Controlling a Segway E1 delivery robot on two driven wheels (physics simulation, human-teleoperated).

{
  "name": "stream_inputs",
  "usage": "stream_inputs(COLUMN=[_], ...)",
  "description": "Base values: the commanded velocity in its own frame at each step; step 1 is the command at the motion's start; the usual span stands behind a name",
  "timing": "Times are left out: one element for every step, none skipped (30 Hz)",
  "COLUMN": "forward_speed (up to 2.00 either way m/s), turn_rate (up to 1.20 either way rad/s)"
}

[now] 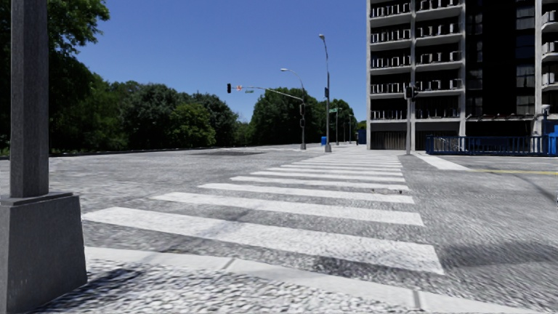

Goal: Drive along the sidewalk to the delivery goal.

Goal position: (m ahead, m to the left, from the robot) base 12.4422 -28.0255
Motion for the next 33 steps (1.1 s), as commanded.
stream_inputs(forward_speed=[2.0,2.0,2.0,2.0,2.0,2.0,2.0,2.0,2.0,2.0,2.0,2.0,2.0,2.0,2.0,2.0,2.0,2.0,2.0,2.0,2.0,2.0,2.0,2.0,2.0,2.0,2.0,2.0,2.0,2.0,2.0,2.0,2.0], turn_rate=[-0.38,-0.38,-0.38,-0.37,-0.37,-0.37,-0.37,-0.37,-0.37,-0.37,-0.37,-0.37,-0.37,-0.37,-0.37,-0.37,-0.37,-0.37,-0.37,-0.25,-0.25,-0.09,-0.06,-0.05,-0.05,-0.04,-0.04,-0.04,-0.09,-0.21,-0.28,-0.28,-0.34])
